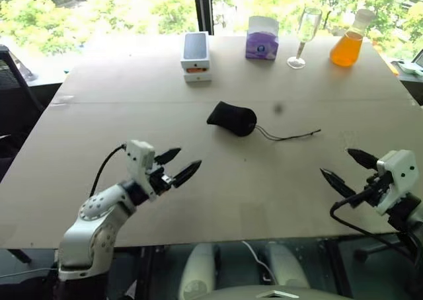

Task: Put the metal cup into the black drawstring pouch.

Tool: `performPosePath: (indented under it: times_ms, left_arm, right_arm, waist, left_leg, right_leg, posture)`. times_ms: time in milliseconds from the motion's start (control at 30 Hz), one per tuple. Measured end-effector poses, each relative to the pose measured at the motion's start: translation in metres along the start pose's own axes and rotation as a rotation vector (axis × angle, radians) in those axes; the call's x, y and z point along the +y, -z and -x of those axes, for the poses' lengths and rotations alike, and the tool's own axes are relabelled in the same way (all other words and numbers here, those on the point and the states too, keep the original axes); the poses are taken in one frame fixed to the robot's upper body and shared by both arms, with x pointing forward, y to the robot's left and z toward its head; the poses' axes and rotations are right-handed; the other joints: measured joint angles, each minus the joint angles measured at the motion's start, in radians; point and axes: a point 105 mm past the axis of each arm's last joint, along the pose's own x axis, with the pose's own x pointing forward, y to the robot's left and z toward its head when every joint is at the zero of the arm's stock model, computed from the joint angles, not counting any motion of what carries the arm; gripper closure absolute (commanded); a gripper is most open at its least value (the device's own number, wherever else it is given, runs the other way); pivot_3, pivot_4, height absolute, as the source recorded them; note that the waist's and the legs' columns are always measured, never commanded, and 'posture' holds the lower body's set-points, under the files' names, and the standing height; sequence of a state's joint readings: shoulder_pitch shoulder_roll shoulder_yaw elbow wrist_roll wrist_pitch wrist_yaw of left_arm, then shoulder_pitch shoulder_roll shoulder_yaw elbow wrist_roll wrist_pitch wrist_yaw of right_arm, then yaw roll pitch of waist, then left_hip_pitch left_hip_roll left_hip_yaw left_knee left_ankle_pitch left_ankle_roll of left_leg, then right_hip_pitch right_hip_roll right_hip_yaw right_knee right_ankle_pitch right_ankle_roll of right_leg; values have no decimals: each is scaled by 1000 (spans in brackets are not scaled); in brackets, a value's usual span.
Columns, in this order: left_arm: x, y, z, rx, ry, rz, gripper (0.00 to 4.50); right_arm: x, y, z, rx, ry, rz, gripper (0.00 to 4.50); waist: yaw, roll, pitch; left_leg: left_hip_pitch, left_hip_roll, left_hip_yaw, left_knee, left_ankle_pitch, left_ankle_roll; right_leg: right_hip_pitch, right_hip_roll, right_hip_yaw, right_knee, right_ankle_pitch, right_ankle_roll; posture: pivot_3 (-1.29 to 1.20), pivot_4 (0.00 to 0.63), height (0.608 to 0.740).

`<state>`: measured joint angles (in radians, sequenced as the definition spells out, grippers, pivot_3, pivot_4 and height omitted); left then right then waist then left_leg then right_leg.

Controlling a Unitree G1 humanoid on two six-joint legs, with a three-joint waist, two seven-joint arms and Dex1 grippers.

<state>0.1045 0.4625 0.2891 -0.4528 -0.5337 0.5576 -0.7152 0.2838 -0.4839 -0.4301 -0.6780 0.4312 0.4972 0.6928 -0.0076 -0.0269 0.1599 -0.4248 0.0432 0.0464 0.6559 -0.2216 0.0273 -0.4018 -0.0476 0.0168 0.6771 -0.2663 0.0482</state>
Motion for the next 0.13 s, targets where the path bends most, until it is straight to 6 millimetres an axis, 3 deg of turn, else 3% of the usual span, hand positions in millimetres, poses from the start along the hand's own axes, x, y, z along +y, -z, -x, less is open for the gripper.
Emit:
performPosePath:
  times_ms: [133]
  left_arm:
    - [-3,-5,7,-18,-18,-31,317]
  right_arm:
    - [10,-1,-2,-70,-12,-4,27]
  waist:
    - [0,0,0]
  left_leg:
    - [10,2,2,-2,-1,0]
  right_leg:
    - [9,0,1,-4,-2,-3]
  posture:
    - [0,150,740]
